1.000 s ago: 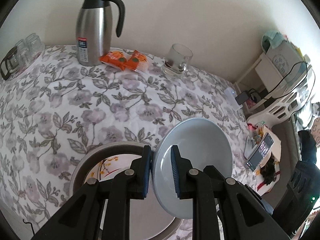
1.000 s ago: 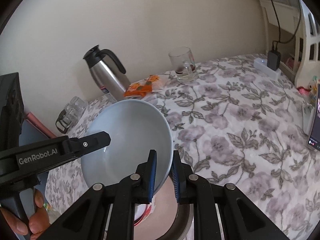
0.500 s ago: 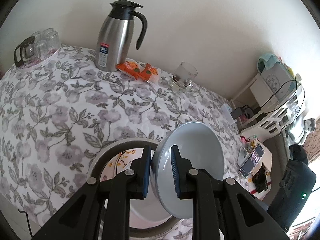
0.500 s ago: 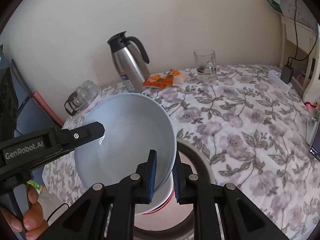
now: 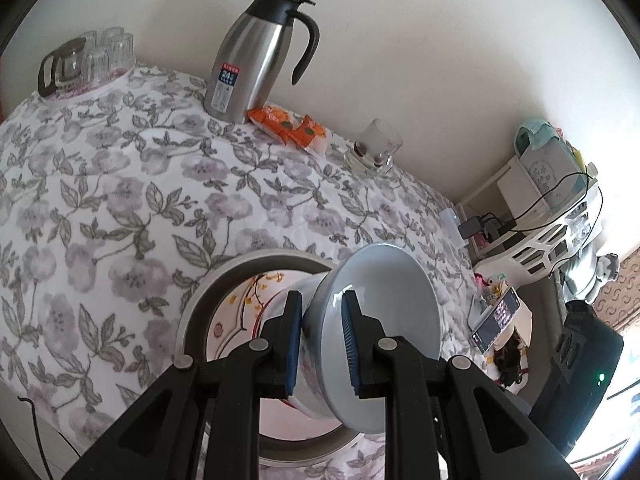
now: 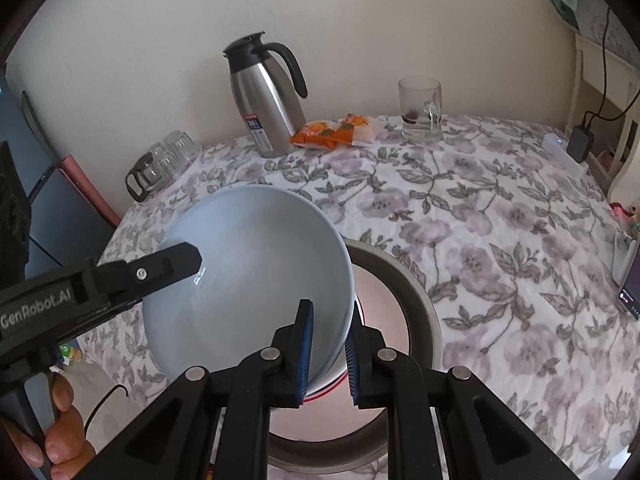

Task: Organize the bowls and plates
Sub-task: 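Lower the white bowl onto the MAX bowl in the basin with both tools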

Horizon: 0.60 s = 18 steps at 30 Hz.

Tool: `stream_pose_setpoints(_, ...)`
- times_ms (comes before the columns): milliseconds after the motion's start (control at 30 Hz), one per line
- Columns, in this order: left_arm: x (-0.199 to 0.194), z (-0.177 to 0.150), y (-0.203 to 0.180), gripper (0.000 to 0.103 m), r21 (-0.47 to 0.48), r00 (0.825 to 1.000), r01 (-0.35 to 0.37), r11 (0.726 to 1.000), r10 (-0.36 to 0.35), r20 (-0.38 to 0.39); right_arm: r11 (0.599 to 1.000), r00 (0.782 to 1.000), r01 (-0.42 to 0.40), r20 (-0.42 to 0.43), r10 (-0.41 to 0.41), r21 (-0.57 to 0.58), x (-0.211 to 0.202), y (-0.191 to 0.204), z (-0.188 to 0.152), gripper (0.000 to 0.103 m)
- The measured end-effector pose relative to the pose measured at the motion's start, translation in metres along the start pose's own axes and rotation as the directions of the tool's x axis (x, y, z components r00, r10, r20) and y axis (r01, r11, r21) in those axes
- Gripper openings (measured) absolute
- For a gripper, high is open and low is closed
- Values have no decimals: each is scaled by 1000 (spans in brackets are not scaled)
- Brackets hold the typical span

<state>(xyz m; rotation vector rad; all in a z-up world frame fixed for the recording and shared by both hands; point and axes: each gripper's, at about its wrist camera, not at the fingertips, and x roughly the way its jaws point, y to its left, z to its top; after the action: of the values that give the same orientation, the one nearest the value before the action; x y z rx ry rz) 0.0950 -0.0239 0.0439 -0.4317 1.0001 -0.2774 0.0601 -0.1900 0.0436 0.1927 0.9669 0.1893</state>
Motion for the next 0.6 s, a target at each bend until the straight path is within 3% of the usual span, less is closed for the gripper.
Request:
stream_pose_setpoints(333, 18, -10, 15, 21, -26, 998, 24, 999, -25, -53, 999, 999, 35, -20, -35, -16, 9, 1, -1, 19)
stream_pose_setpoints(600, 14, -7, 17, 20, -17, 1000, 15, 1000, -16, -24, 998, 998, 63, -9, -63, -30, 11, 3, 0, 19)
